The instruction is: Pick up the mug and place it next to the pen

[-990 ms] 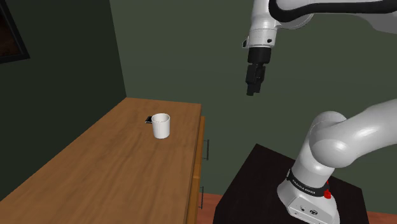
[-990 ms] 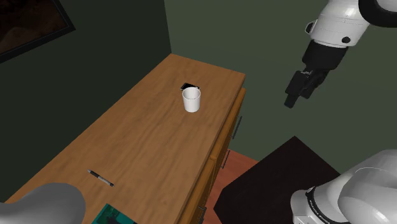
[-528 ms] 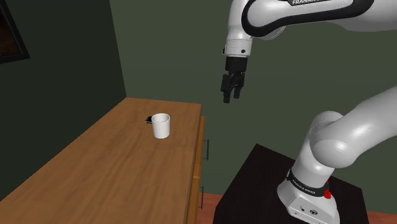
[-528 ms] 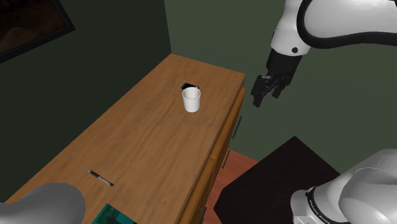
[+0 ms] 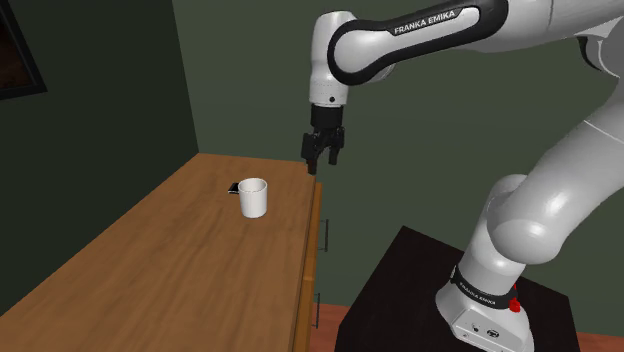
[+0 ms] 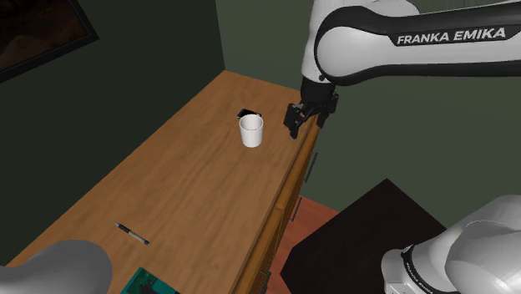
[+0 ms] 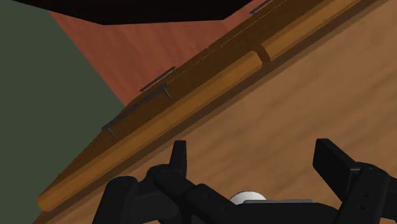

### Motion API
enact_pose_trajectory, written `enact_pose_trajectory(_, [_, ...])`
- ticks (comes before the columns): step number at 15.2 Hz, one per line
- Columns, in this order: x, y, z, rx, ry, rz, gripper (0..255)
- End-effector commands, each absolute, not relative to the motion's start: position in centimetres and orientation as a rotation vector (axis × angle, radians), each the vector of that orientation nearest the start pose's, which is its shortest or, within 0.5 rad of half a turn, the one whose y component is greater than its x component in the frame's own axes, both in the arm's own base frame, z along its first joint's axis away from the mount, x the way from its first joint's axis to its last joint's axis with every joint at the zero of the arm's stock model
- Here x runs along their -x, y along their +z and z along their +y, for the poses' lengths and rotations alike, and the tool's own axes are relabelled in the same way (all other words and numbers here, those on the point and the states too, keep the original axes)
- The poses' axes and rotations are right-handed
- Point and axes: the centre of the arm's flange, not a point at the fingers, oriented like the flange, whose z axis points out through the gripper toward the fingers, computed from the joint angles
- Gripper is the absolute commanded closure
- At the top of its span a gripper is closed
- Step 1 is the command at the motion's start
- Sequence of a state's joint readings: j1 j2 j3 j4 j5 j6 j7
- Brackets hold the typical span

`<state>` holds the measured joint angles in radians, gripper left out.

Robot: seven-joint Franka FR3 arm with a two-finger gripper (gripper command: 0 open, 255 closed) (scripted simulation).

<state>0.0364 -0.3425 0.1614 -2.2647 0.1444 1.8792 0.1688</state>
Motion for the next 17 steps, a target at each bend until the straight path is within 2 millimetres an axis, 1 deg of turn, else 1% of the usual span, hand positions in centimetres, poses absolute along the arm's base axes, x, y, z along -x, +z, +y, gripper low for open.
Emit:
enact_pose_trajectory(1, [-45.4, 47.8, 11.5, 3.079, 0.075, 0.055, 0])
enact_pose_trajectory(9, [-53.5, 43.7, 16.5, 3.131, 0.014, 0.101, 0])
enact_pose_trajectory(17, [-62.0, 39.6, 21.1, 3.181, -0.049, 0.147, 0])
